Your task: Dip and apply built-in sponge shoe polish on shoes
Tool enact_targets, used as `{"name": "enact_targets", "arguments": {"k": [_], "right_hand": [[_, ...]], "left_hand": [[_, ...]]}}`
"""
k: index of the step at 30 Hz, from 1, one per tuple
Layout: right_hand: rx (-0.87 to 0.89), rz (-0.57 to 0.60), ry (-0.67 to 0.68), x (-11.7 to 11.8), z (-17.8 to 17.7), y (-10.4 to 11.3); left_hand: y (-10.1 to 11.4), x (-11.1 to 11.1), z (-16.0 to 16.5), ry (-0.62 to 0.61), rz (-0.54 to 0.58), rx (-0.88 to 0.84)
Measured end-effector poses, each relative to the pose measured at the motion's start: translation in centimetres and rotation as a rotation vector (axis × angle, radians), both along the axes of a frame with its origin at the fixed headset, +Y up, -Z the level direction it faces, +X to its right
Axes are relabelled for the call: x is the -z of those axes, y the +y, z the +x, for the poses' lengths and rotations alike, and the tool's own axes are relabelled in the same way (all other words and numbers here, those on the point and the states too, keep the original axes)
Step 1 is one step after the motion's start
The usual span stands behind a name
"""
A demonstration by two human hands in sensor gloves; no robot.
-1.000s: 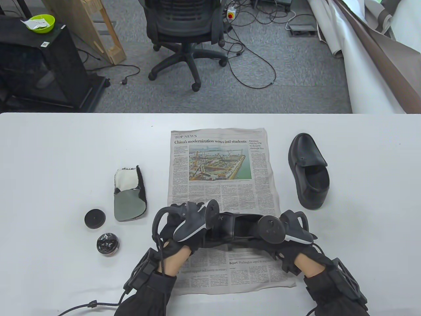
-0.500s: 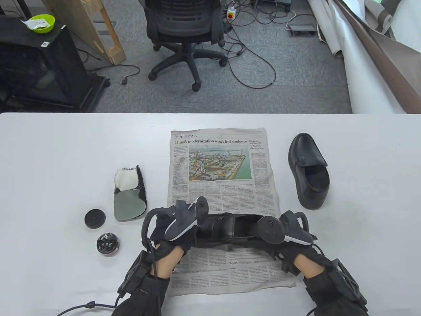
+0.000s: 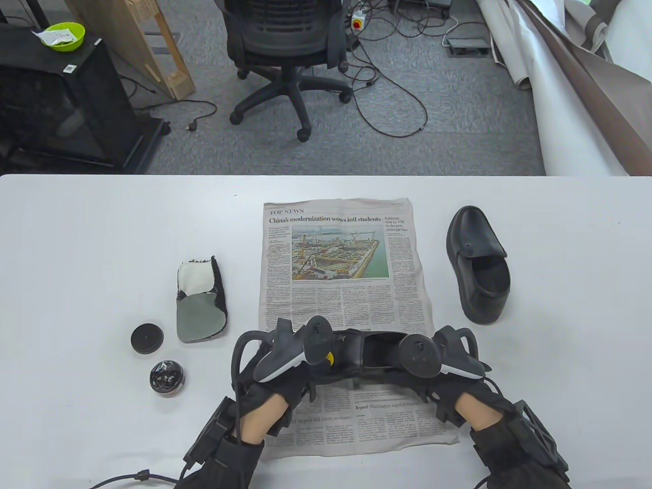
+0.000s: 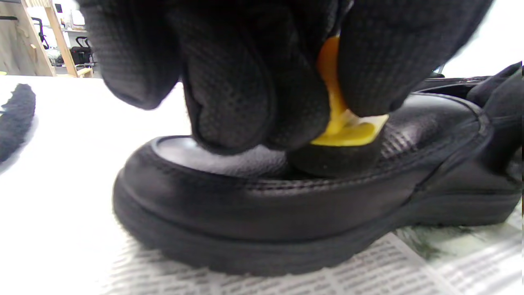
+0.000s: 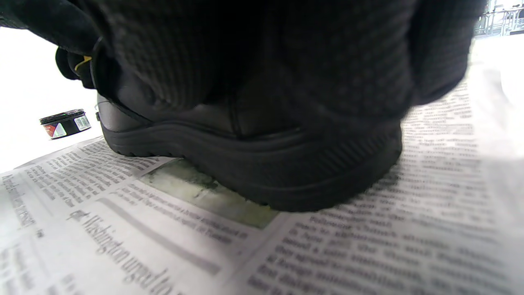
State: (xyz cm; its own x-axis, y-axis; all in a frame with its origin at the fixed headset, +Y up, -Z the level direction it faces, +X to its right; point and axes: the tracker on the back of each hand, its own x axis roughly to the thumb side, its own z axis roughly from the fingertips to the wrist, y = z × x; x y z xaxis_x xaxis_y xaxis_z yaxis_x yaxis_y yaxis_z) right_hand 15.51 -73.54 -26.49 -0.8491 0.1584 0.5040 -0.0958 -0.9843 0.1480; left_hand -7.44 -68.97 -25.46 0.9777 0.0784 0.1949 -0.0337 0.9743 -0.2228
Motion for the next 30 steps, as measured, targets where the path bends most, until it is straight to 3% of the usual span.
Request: {"name": "enact_targets", "arguments": {"k": [7, 11, 15, 22, 25, 30], "right_hand": [[-0.003, -0.015, 0.014, 0.0, 0.0, 0.0], [-0.009, -0.020, 0.013, 0.0, 0.0, 0.0], [-0.006, -0.016, 0.012, 0.0, 0.0, 0.0], [-0.008, -0.001, -0.001, -0.1, 0.0, 0.0], [-0.017, 0.001, -0.007, -0.1, -0.1, 0.0], [-0.019, -0.001, -0.013, -0.2, -0.1, 0.0]], "left_hand": [[-0.1, 0.8, 1.7, 0.008, 0.152, 0.016], [-0.7, 1.8, 1.8, 0.038, 0.146, -0.002], [-1.3, 2.5, 1.9, 0.066, 0.223, 0.071], [-1.6, 2.6, 0.8, 0.123, 0.228, 0.149], [-1.7, 2.3, -0.2, 0.136, 0.207, 0.102], [-0.7, 1.1, -1.0, 0.046, 0.106, 0.040]]}}
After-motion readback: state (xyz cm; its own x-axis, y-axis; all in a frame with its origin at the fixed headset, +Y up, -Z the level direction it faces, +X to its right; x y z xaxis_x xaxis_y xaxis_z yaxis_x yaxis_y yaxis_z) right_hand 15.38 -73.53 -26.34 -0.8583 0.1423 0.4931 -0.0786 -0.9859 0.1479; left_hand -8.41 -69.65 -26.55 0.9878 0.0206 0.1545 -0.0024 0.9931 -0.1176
